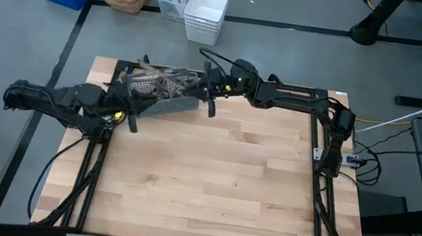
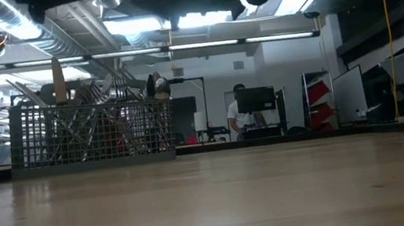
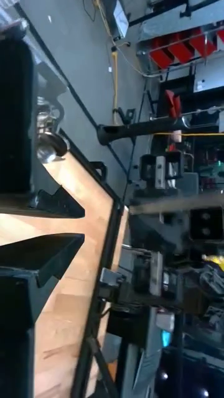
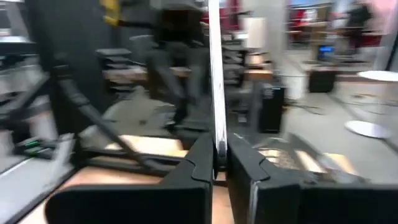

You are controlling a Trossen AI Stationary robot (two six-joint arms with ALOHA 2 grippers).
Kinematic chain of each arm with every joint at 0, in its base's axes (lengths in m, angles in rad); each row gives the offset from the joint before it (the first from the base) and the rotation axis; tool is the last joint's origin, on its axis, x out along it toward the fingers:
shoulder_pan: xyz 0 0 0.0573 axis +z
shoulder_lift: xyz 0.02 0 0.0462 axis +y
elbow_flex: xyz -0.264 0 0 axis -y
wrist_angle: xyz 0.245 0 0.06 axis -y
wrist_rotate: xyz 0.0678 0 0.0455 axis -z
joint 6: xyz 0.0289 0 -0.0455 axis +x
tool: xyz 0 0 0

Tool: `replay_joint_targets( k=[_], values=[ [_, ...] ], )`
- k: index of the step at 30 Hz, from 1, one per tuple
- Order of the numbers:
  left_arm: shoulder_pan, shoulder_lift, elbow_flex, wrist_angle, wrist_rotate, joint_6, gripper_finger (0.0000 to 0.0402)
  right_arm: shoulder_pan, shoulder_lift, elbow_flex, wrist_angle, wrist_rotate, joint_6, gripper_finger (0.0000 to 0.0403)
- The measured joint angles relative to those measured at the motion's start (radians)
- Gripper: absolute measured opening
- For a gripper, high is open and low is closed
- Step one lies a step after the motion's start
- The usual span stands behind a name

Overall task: Sort silverware
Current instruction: Put the silver table knife into the silverware rack

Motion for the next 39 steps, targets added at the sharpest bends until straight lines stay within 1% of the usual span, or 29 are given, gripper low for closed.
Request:
replay_joint_targets(
  k=[2, 5, 11, 16, 17, 20, 21, 24, 28, 32, 35, 39],
  values=[
    [0.000, 0.013, -0.033, 0.029, 0.000, 0.001, 0.0043, 0.001, 0.000, 0.000, 0.000, -0.065, 0.005, 0.0022],
    [0.001, 0.038, -0.063, 0.069, 0.000, 0.042, 0.0043, 0.002, 0.000, 0.000, 0.000, -0.108, 0.024, 0.0022],
    [0.002, 0.098, -0.070, 0.168, 0.000, 0.139, 0.0043, 0.002, 0.001, 0.000, -0.001, -0.118, 0.026, 0.0022],
    [0.012, 0.133, -0.070, 0.268, 0.000, 0.151, 0.0043, 0.002, 0.001, 0.000, -0.008, -0.118, 0.026, 0.0022],
    [0.016, 0.136, -0.070, 0.279, 0.000, 0.175, 0.0043, 0.002, 0.001, 0.000, -0.011, -0.119, 0.026, 0.0022],
    [0.026, 0.130, -0.070, 0.321, -0.004, 0.285, 0.0043, 0.002, 0.002, -0.001, -0.018, -0.121, 0.026, 0.0023],
    [0.028, 0.125, -0.070, 0.336, -0.004, 0.298, 0.0043, 0.002, 0.002, -0.001, -0.018, -0.122, 0.026, 0.0023],
    [0.027, 0.101, -0.069, 0.356, -0.004, 0.276, 0.0043, 0.002, 0.002, -0.001, -0.018, -0.129, 0.041, 0.0023],
    [0.027, 0.057, -0.069, 0.338, -0.004, 0.264, 0.0046, 0.002, 0.002, -0.001, -0.018, -0.129, 0.046, 0.0023],
    [0.027, 0.028, -0.069, 0.343, -0.029, 0.240, 0.0082, 0.002, 0.002, -0.001, -0.018, -0.129, 0.046, 0.0023],
    [0.027, 0.023, -0.068, 0.345, -0.060, 0.290, 0.0120, 0.002, 0.002, -0.001, -0.018, -0.129, 0.047, 0.0023],
    [0.027, 0.022, -0.068, 0.363, -0.060, 0.340, 0.0163, 0.002, 0.002, -0.001, -0.018, -0.129, 0.045, 0.0023]
  ],
)
